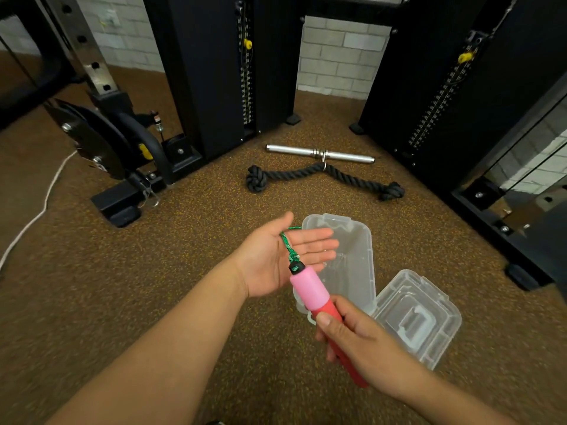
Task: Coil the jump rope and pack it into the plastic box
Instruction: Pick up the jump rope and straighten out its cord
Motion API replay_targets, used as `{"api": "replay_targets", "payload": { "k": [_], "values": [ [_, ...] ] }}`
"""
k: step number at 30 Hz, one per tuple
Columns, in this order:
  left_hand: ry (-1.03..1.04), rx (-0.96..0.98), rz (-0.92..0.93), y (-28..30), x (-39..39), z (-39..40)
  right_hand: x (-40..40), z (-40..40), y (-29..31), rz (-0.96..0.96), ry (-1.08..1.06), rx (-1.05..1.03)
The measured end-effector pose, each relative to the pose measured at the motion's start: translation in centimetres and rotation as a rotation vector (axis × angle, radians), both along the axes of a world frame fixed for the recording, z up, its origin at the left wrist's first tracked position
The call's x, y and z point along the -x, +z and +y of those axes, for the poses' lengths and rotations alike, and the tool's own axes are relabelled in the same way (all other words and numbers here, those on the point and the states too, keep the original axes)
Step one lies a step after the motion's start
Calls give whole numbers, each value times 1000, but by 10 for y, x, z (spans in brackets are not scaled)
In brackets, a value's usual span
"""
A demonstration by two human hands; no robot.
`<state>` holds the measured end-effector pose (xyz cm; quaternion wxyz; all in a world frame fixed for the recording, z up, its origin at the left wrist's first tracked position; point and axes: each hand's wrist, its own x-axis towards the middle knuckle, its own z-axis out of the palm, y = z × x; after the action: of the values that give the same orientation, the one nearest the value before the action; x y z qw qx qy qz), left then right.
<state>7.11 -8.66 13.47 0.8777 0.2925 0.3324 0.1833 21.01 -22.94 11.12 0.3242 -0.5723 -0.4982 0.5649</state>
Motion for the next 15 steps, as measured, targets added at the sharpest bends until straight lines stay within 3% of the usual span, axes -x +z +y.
{"api": "replay_targets", "payload": {
  "k": [15],
  "values": [
    [60, 9, -231, 21, -12, -5, -8, -9, -17, -329, 196, -128]
  ]
}}
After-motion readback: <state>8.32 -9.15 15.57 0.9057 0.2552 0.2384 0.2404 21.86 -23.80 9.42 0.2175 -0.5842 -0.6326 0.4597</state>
